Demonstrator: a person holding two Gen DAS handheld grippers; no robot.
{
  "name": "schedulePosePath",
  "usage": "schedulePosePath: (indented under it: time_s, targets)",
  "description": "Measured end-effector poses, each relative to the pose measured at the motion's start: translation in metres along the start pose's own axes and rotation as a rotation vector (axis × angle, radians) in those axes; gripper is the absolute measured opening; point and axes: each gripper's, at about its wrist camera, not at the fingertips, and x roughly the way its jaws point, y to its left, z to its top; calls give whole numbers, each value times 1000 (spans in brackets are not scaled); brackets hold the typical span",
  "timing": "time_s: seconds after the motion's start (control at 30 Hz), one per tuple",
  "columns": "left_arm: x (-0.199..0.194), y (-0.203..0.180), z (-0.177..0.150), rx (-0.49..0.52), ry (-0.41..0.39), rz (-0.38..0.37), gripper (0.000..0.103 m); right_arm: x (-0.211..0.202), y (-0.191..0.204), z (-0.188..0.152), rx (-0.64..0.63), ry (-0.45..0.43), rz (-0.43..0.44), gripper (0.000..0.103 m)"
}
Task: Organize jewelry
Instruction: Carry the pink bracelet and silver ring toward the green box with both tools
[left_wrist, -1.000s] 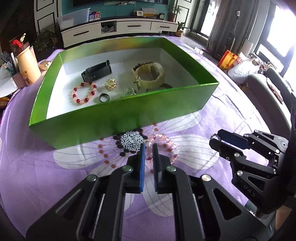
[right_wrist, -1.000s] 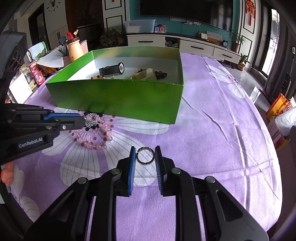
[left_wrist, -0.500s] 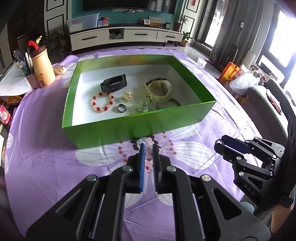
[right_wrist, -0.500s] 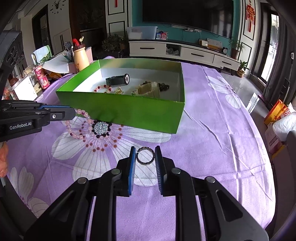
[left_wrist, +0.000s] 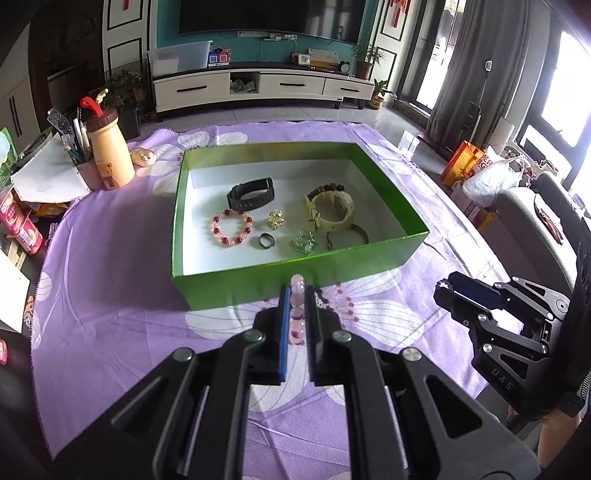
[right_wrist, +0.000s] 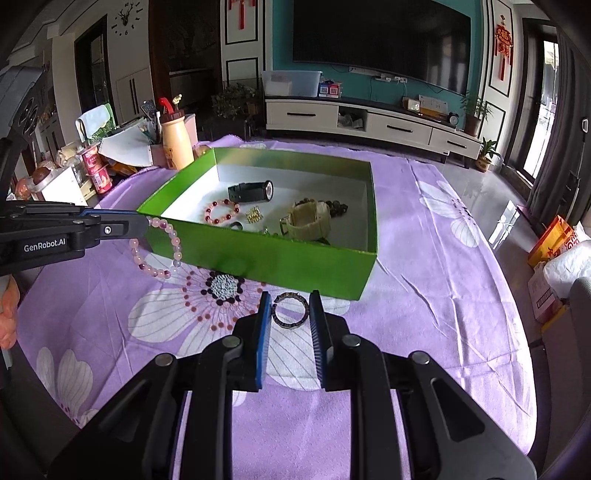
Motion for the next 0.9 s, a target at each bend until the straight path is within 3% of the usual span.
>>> schedulePosePath:
  time_s: [0.47,0.9]
  targets:
    - [-22,5,31,13,-58,17,7,-15,4,34,-11,-65,7,20]
    - [-19,2,72,18,-92,22,7,-15,-5,70,14,-101,13,20]
